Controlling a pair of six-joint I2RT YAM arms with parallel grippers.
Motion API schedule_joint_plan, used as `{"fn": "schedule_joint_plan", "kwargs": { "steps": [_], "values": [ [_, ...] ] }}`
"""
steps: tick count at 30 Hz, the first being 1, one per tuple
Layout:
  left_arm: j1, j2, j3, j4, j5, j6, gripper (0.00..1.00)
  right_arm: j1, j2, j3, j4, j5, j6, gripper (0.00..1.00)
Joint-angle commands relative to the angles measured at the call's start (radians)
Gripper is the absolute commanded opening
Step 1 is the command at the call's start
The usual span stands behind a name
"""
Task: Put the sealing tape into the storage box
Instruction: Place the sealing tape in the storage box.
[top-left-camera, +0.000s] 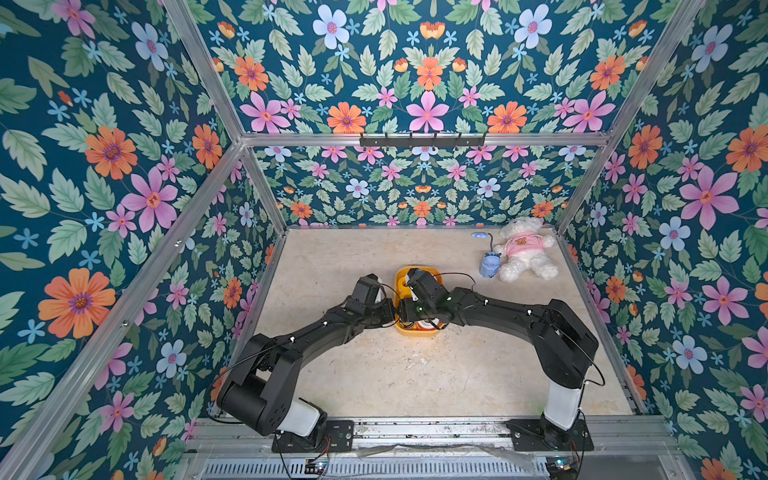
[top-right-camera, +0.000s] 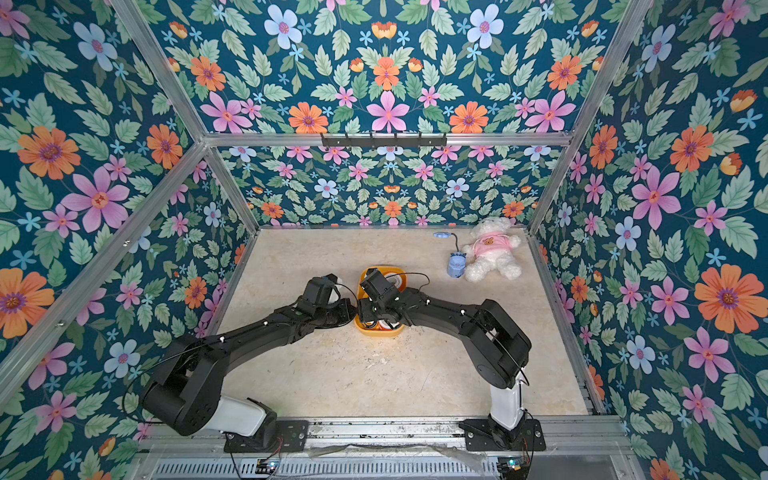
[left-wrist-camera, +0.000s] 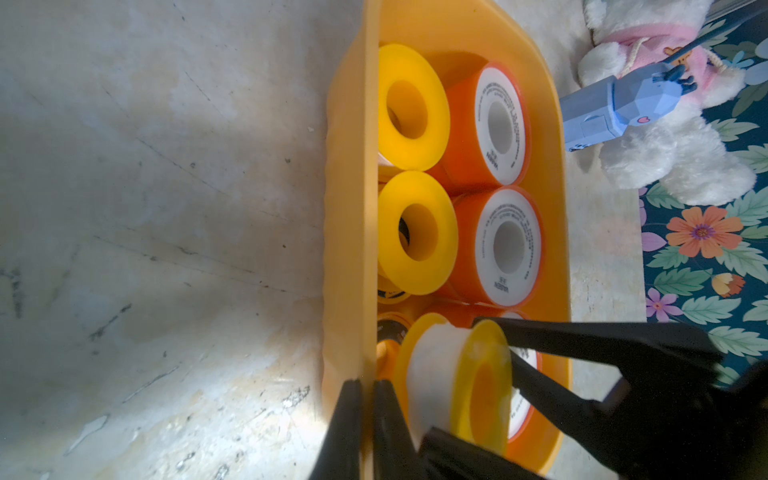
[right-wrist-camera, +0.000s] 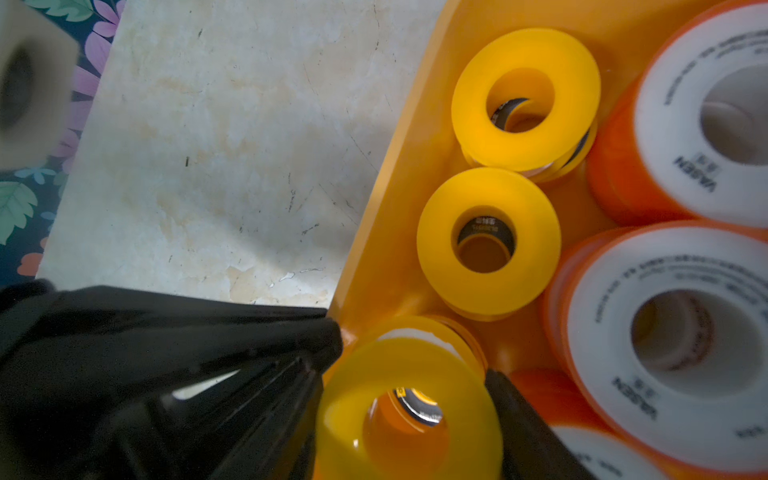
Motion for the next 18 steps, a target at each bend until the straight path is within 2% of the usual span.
{"fn": "schedule_joint_plan", "kwargs": {
  "steps": [1, 18],
  "values": [
    [-0.001, 0.0, 0.006, 0.007, 0.002, 0.02, 0.07, 0.003, 0.008, 0.008, -0.016, 0.024, -0.013, 0.65],
    [0.0, -0.006, 0.007, -0.004, -0.003, 0.025, 0.09, 0.01, -0.002, 0.008, -0.014, 0.036, -0.006, 0.68]
  ]
}}
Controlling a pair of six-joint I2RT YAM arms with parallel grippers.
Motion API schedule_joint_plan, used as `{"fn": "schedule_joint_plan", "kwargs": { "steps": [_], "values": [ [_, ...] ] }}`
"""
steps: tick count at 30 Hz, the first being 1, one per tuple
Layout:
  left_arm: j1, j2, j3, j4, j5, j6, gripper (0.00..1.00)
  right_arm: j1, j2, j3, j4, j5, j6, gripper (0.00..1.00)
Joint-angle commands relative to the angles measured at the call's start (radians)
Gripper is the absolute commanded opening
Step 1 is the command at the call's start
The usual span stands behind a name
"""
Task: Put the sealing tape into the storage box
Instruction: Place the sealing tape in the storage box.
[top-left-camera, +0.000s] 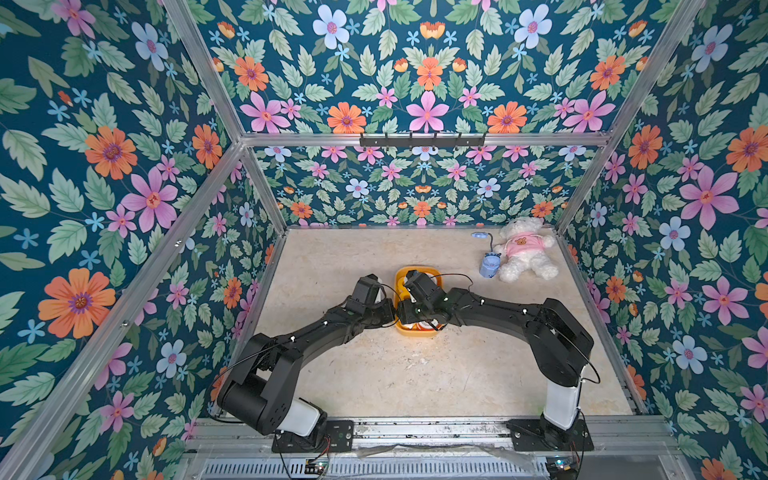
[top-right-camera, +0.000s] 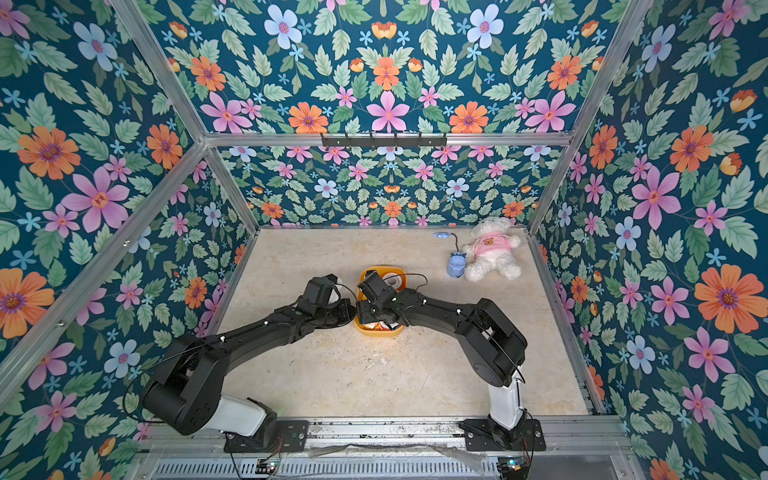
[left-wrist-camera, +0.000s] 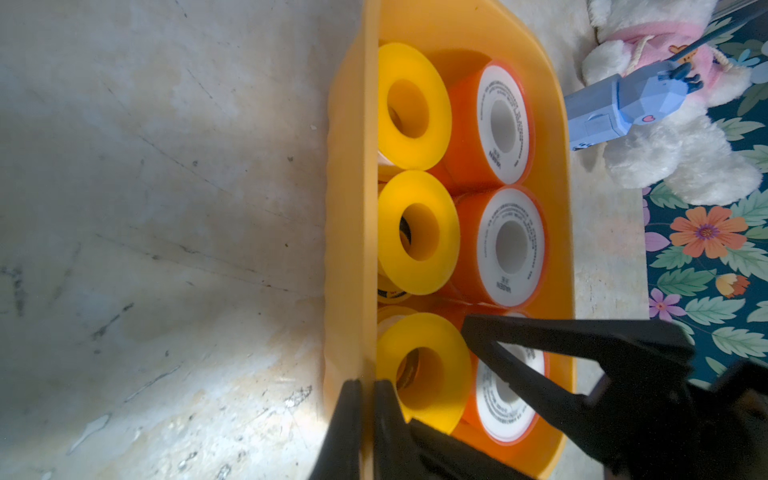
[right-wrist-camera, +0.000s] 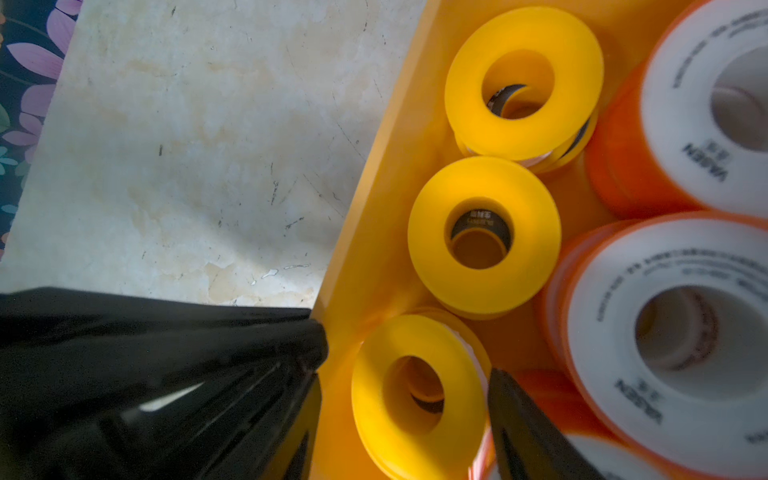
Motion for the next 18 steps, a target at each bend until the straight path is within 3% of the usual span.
{"fn": "schedule_joint_plan", "kwargs": {
  "steps": [1, 9, 18],
  "values": [
    [-0.001, -0.012, 0.006, 0.0, -0.002, 0.024, 0.09, 0.002, -0.032, -0.011, 0.013, 0.02, 0.002, 0.68],
    [-0.001, -0.05, 0.026, -0.022, -0.006, 0.036, 0.19, 0.001, -0.143, -0.076, 0.098, -0.002, 0.013, 0.67],
    [-0.001, -0.064, 0.033, -0.038, -0.018, 0.041, 0.24, -0.002, -0.125, -0.079, 0.092, -0.044, 0.017, 0.47]
  ]
}}
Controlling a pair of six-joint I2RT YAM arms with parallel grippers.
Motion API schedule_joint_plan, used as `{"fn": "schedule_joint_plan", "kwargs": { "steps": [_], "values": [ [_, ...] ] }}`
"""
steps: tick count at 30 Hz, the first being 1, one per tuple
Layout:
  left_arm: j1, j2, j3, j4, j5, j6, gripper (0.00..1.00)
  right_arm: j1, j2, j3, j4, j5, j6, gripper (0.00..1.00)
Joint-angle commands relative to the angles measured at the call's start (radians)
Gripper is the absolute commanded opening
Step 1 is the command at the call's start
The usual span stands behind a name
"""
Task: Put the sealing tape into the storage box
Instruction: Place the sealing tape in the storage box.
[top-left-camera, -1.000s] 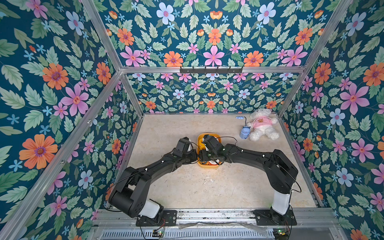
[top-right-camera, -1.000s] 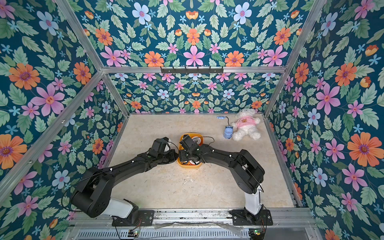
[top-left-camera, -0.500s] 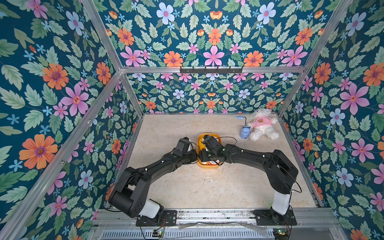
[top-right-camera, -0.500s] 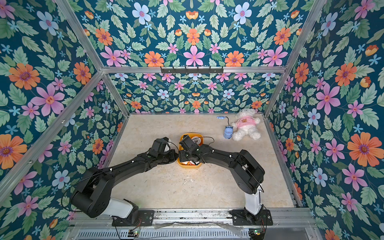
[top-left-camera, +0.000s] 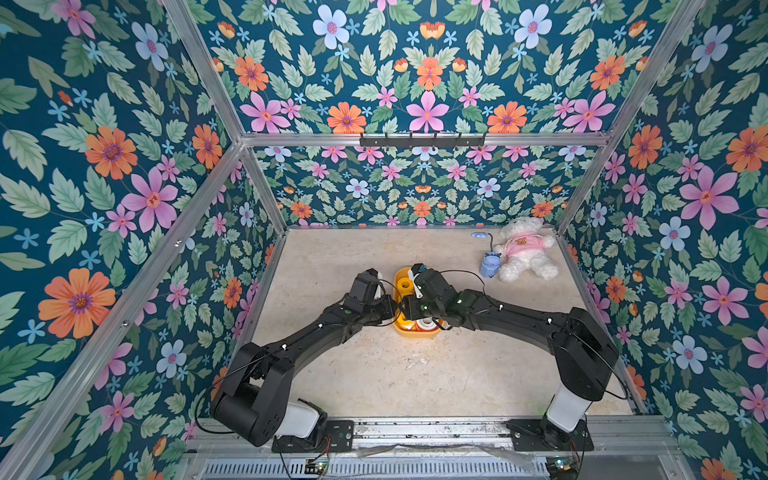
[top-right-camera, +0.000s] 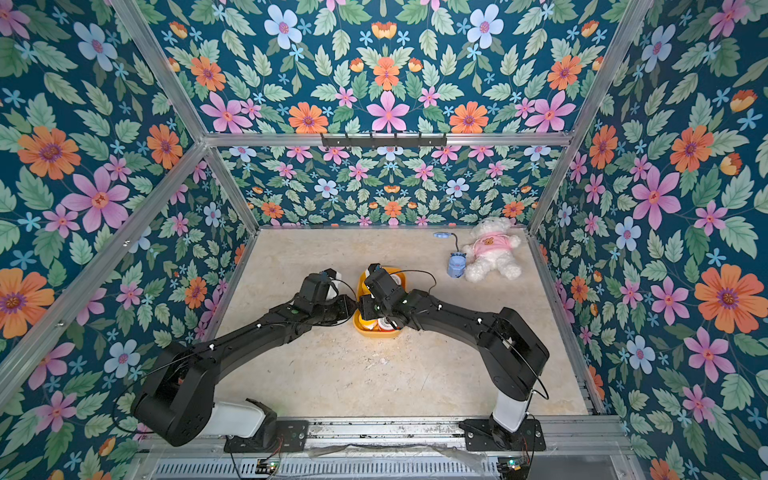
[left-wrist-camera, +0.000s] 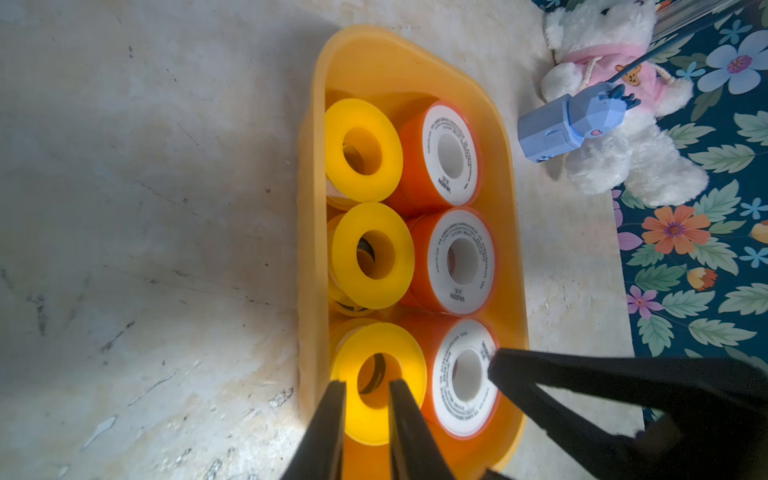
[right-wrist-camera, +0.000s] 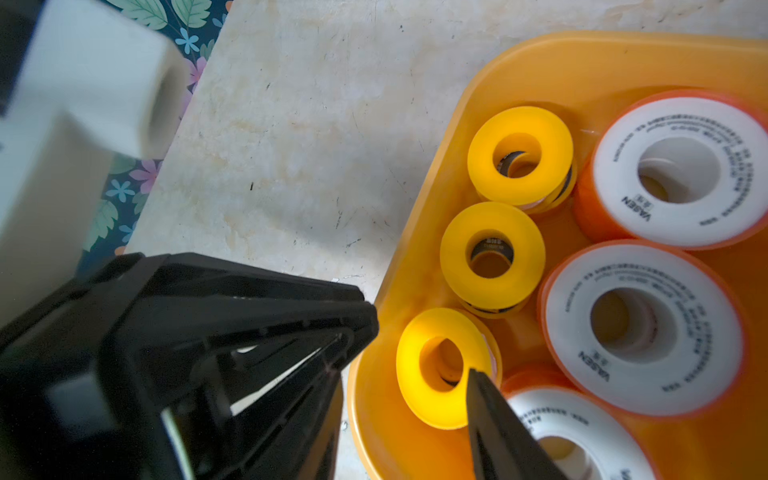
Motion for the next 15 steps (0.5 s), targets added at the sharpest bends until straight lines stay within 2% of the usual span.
{"fn": "schedule_joint_plan", "kwargs": {
  "steps": [1, 5, 15],
  "values": [
    [0.0, -0.006, 0.004, -0.009, -0.017, 0.017, 0.24, -0.001, 0.022, 0.005, 0.005, -0.021, 0.005, 0.44],
    [0.0, -0.014, -0.001, -0.014, -0.04, 0.015, 0.24, -0.001, 0.054, 0.003, 0.002, -0.036, 0.014, 0.32],
    [0.0, -0.025, 0.001, -0.036, -0.068, 0.019, 0.24, -0.002, 0.101, 0.018, -0.048, 0.024, 0.031, 0.29]
  ]
}}
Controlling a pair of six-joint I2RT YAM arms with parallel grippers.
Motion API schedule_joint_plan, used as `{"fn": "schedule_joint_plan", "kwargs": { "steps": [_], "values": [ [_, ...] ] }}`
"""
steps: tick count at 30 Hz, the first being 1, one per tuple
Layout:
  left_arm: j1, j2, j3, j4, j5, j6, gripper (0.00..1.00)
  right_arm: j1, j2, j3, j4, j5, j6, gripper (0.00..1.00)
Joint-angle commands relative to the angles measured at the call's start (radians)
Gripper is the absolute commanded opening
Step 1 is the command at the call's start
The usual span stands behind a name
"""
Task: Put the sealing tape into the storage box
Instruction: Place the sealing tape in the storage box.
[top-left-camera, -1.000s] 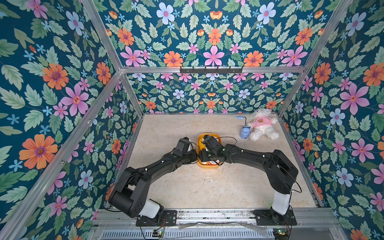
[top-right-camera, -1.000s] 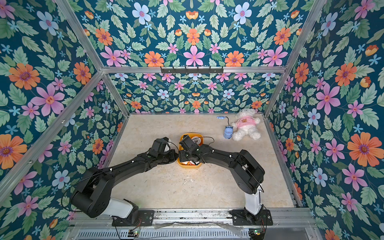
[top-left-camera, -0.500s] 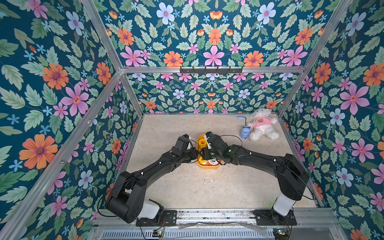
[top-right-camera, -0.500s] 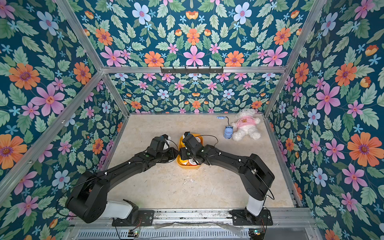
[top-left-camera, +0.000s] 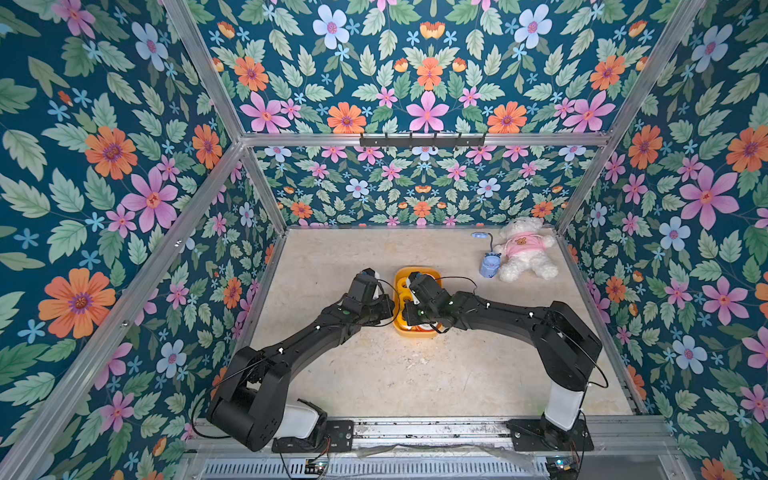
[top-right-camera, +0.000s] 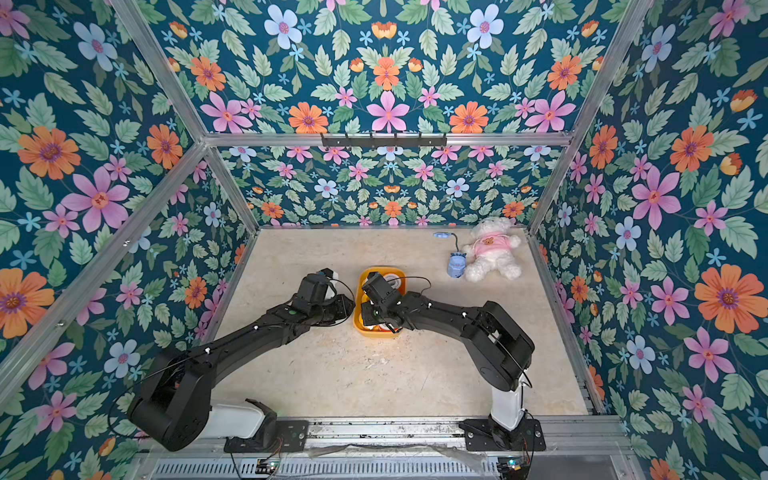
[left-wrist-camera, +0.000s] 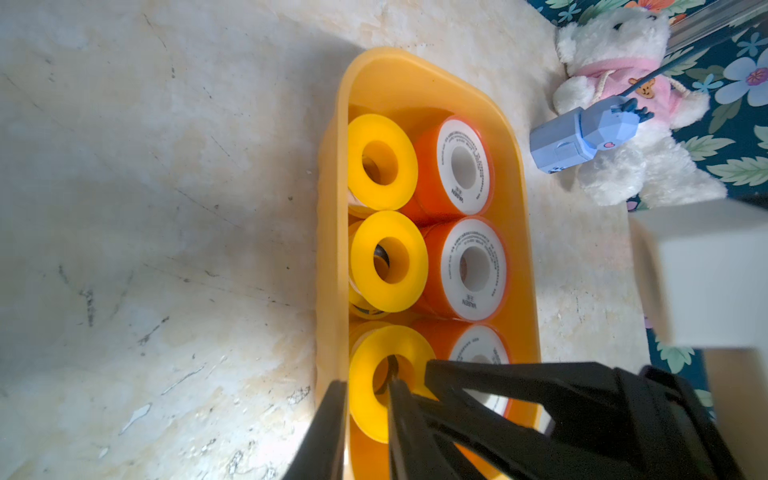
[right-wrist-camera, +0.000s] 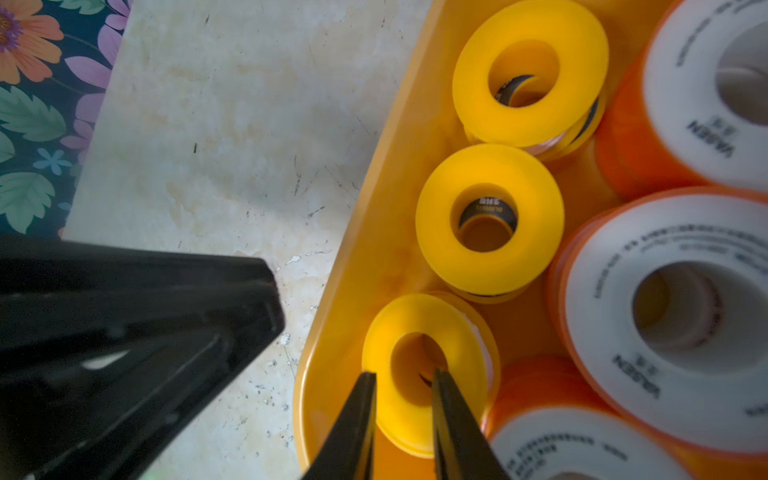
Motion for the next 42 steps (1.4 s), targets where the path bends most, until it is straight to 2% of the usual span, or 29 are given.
{"fn": "schedule_joint_plan", "kwargs": {
  "steps": [1, 19, 27, 34, 42],
  "values": [
    [0.0, -0.004, 0.005, -0.013, -0.019, 0.018, 0.24, 0.001, 0.005, 0.009, -0.03, 0.046, 0.013, 0.29],
    [0.001, -0.002, 0.01, -0.026, -0.035, 0.018, 0.24, 0.001, 0.017, 0.038, -0.113, 0.092, 0.0, 0.31],
    [0.0, 0.0, 0.008, -0.029, -0.041, 0.02, 0.24, 0.003, 0.002, 0.032, -0.127, 0.075, -0.018, 0.32],
    [0.0, -0.013, 0.012, -0.039, -0.055, 0.024, 0.24, 0.001, -0.033, 0.026, -0.064, 0.018, -0.019, 0.33],
    [0.001, -0.045, 0.014, -0.058, -0.108, 0.038, 0.25, -0.02, -0.123, -0.034, 0.035, 0.016, 0.001, 0.35]
  ]
}}
